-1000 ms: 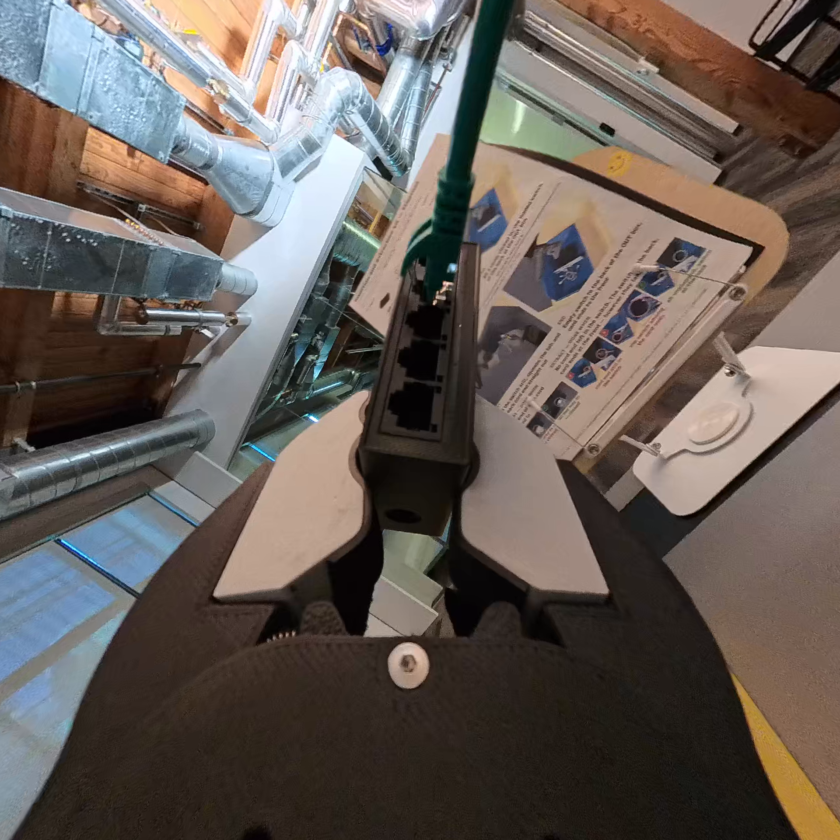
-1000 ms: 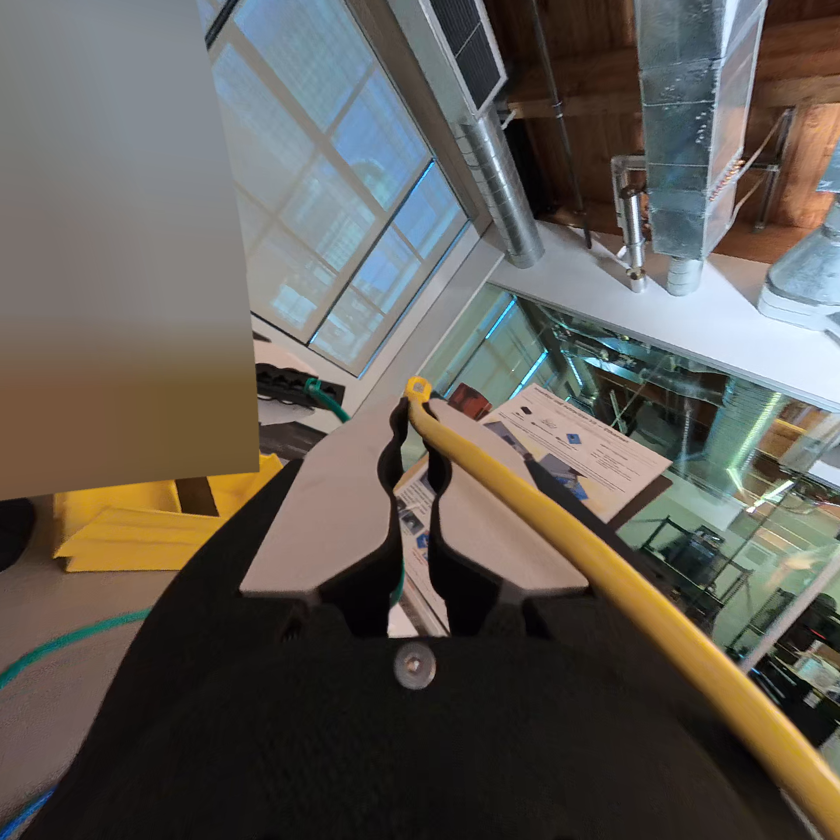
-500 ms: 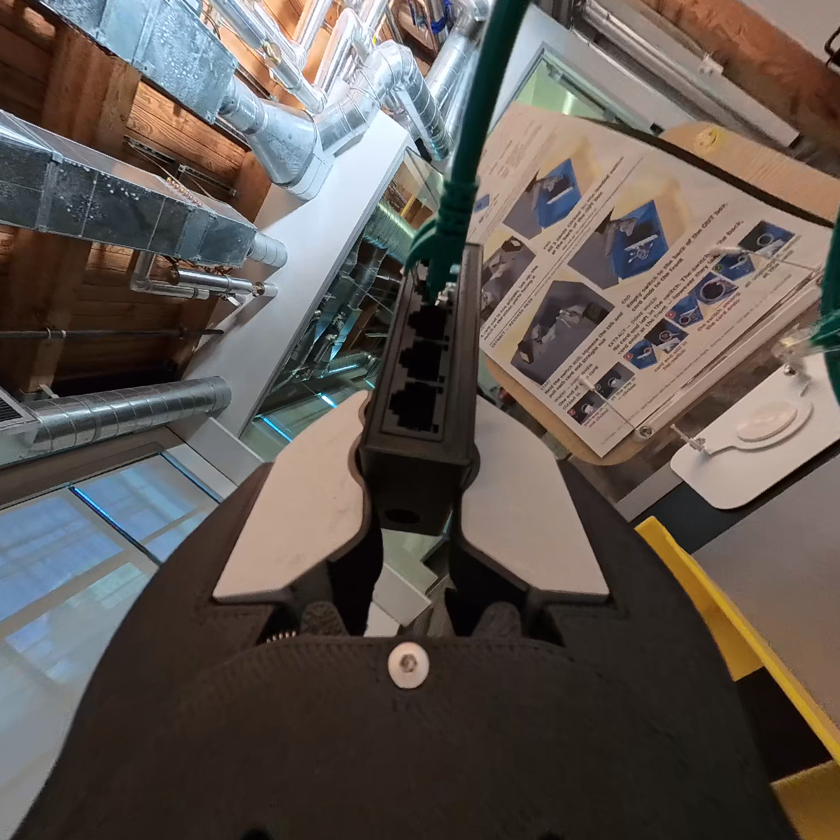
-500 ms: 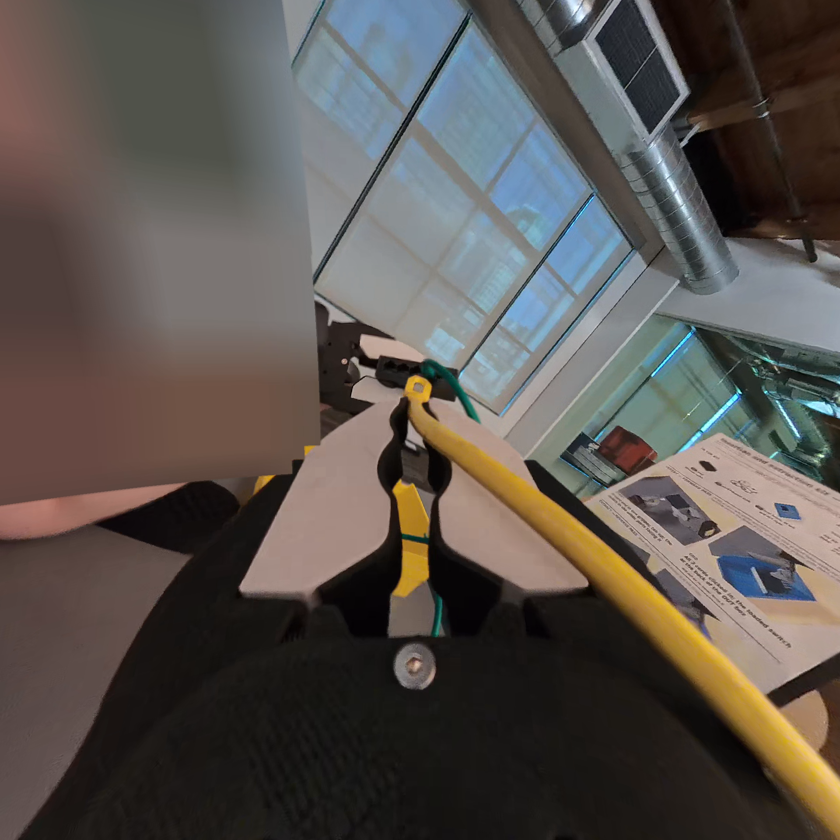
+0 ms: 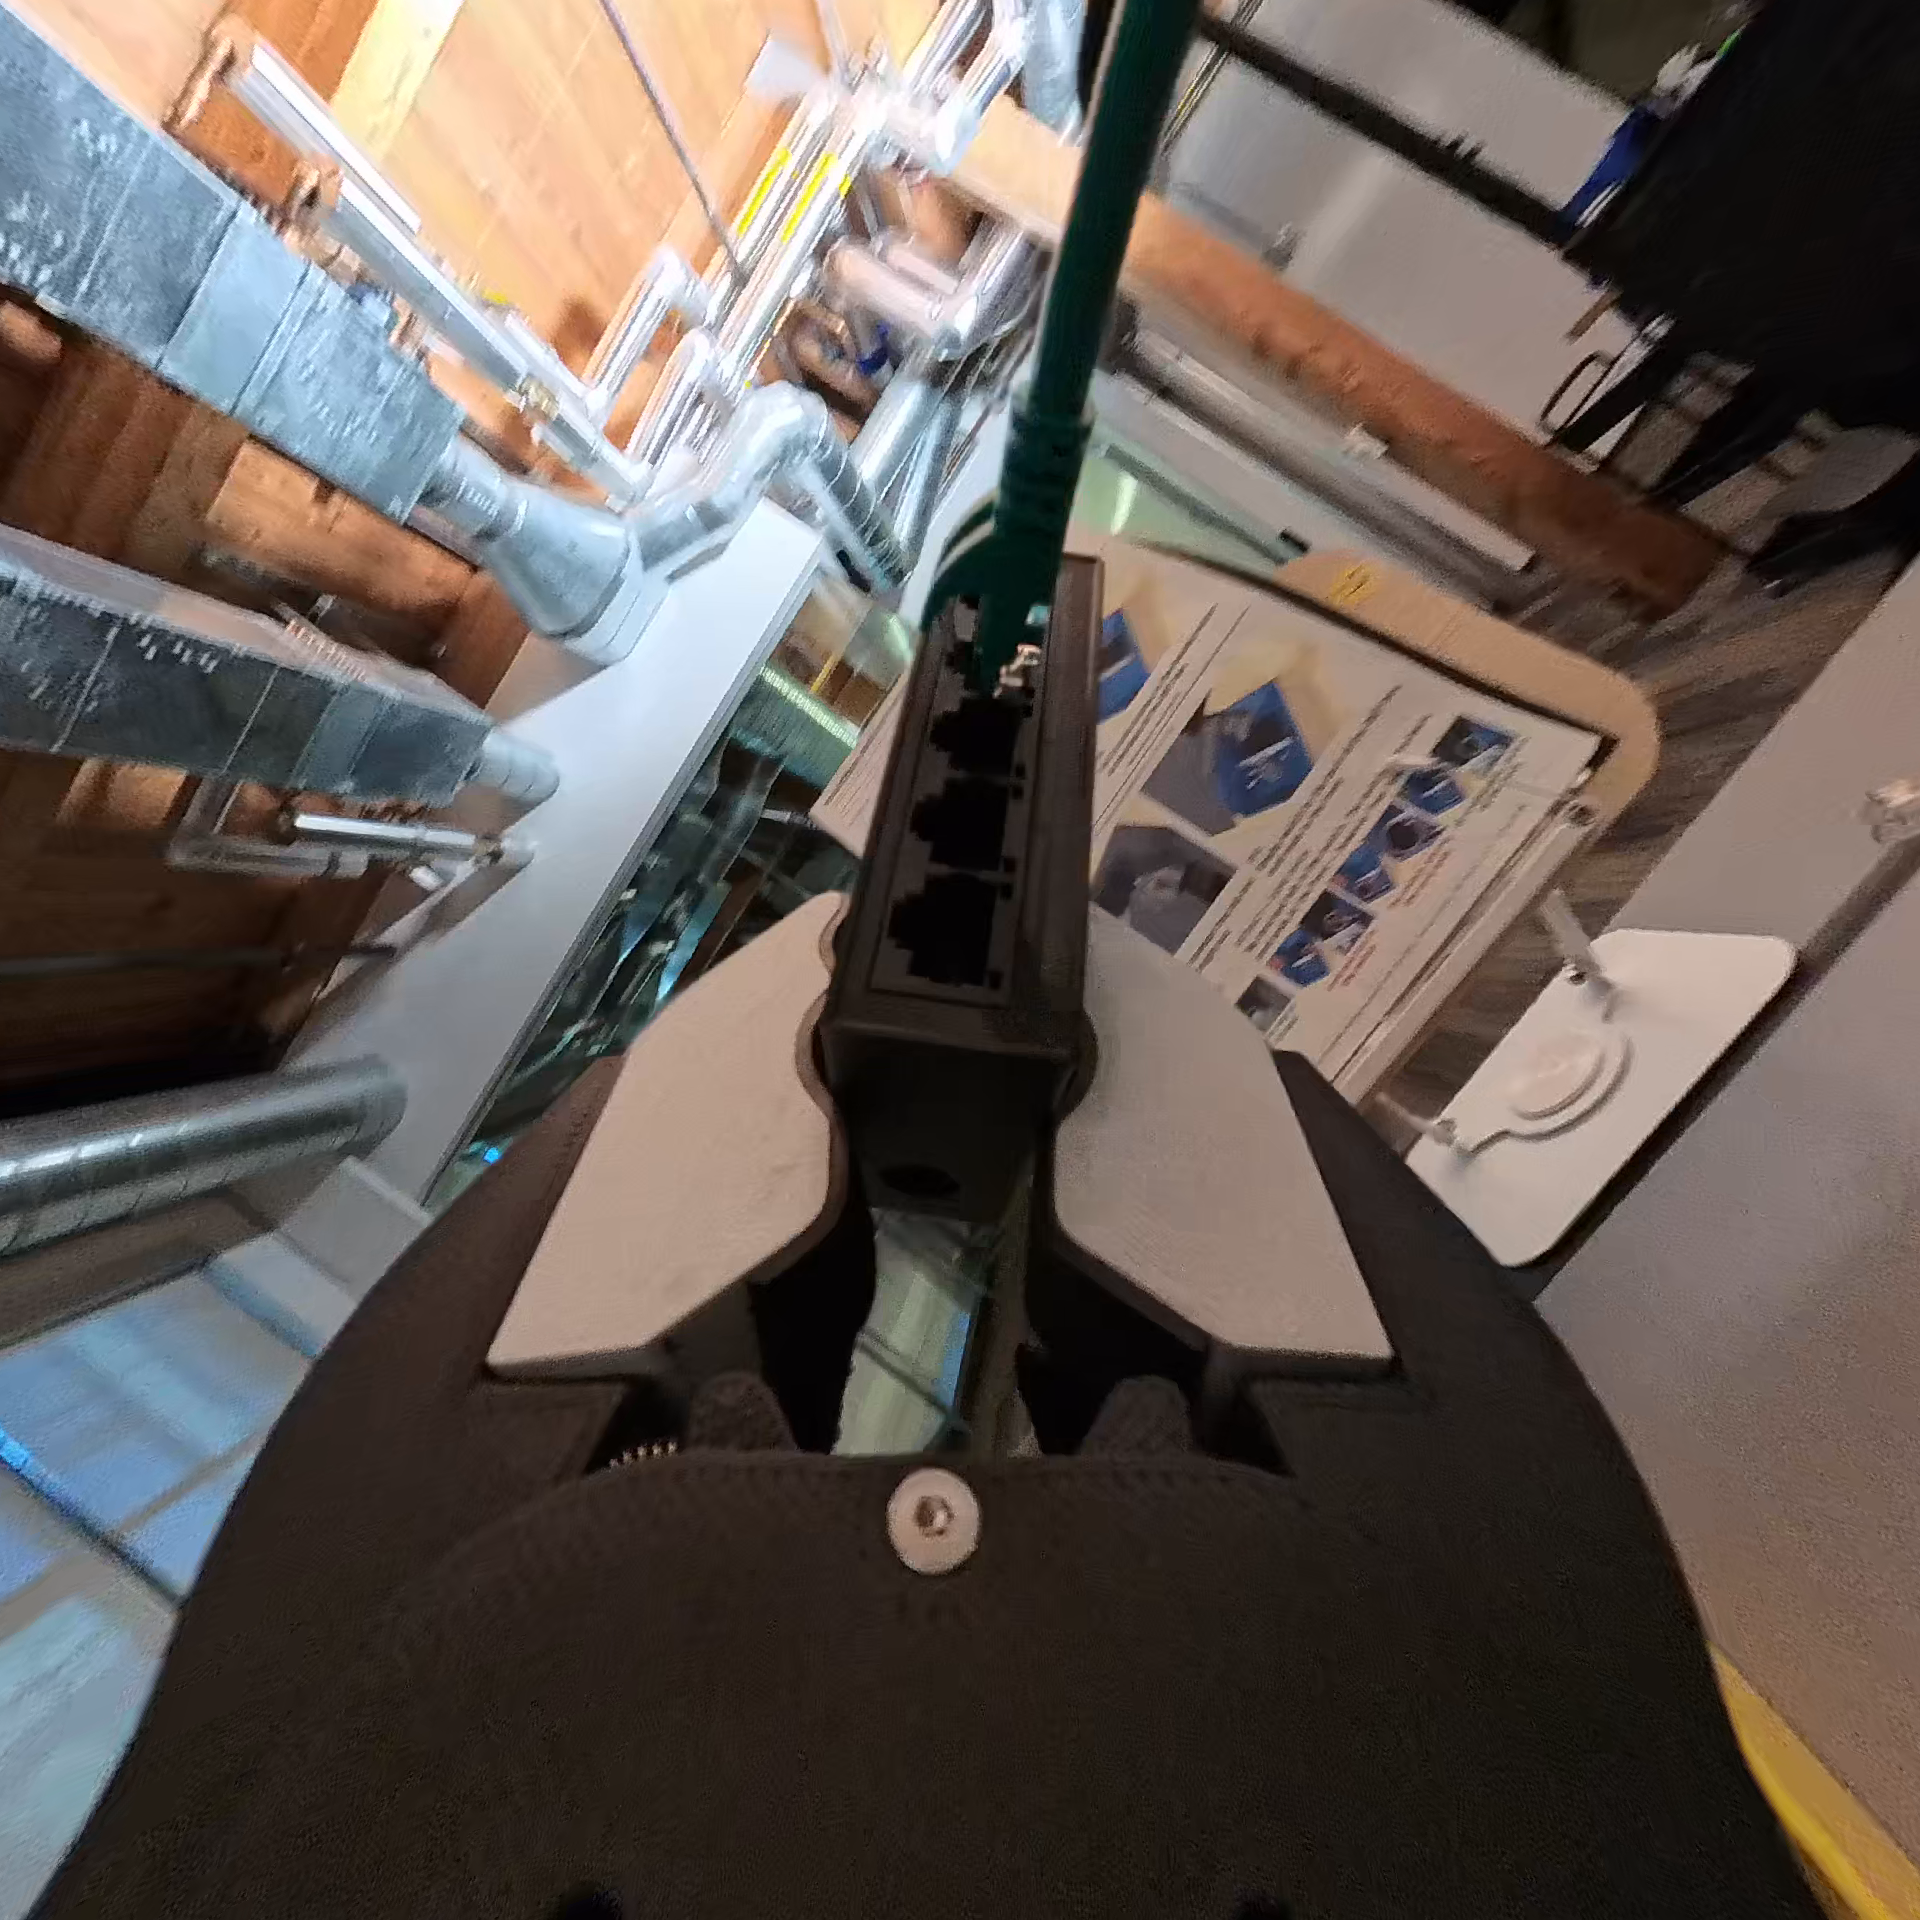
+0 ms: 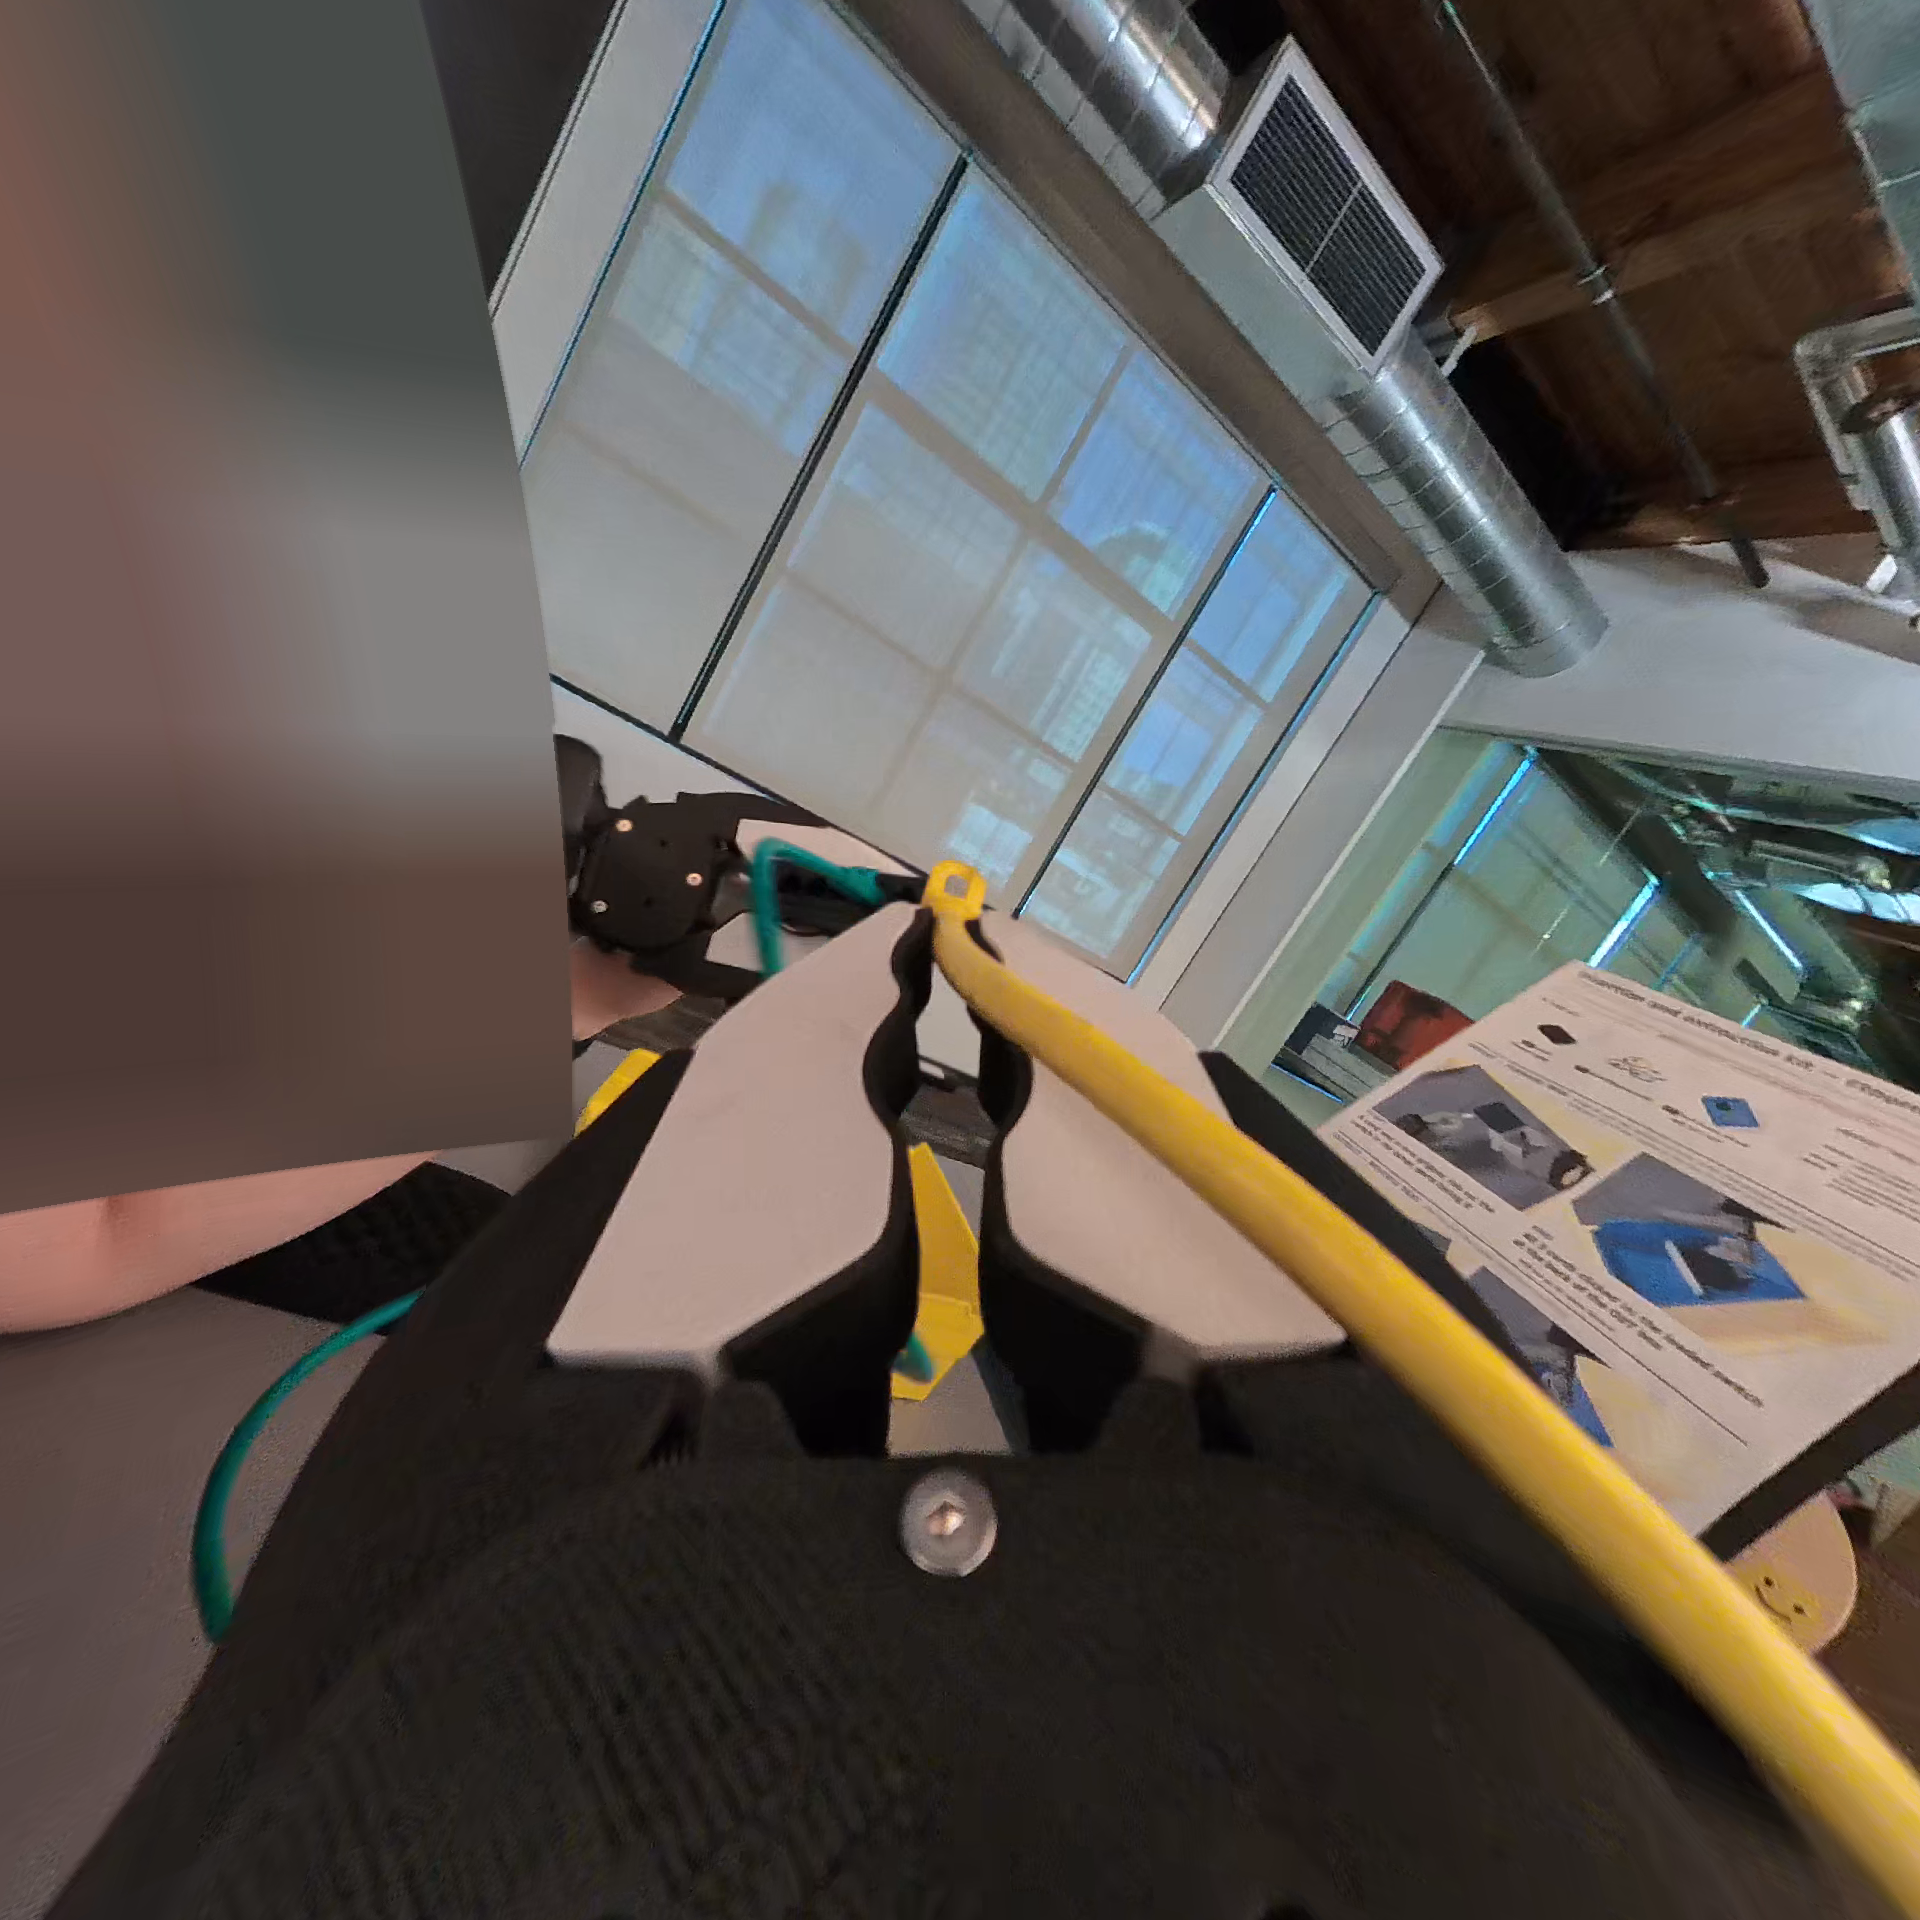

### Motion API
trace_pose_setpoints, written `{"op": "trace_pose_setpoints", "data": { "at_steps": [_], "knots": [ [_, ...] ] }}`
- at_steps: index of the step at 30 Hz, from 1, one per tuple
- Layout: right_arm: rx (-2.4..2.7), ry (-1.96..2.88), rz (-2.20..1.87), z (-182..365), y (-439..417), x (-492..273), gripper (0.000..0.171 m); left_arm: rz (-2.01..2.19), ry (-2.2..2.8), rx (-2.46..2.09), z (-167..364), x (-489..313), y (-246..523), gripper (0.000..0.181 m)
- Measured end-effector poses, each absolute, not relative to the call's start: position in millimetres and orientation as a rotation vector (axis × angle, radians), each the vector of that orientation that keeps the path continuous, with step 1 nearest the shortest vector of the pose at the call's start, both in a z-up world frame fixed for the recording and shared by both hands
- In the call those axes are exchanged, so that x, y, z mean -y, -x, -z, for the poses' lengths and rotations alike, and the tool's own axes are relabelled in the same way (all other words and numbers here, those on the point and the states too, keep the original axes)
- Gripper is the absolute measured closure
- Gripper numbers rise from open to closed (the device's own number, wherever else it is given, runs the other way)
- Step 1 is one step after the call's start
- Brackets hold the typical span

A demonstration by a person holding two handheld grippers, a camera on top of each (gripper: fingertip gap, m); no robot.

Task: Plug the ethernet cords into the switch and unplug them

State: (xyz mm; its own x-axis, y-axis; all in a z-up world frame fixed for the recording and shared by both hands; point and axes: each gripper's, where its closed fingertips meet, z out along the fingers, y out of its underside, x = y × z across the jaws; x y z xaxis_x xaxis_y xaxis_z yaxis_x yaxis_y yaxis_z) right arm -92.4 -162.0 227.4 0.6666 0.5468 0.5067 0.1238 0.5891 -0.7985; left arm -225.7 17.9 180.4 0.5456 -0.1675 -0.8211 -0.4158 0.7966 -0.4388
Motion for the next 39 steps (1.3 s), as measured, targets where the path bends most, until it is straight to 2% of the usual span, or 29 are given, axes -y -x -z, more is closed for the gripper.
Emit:
{"op": "trace_pose_setpoints", "data": {
  "at_steps": [7,11,17,39],
  "knots": [
    [0.824,1.021,-0.299,-205.4,94.5,122.0,0.165,-0.081,0.57,-1.12,-169.3,18.9,180.6,0.151],
    [0.815,1.003,-0.159,-199.4,113.1,111.7,0.165,-0.123,0.6,-1.151,-161.0,18.3,165.4,0.151],
    [0.793,1.024,0.043,-191.3,121.5,98.9,0.166,-0.194,0.68,-1.136,-160.3,12.4,160.1,0.15],
    [0.714,1.09,0.062,-183.3,132.1,89.6,0.165,-0.388,0.669,-1.113,-166.1,16.4,162.7,0.151]
  ]
}}
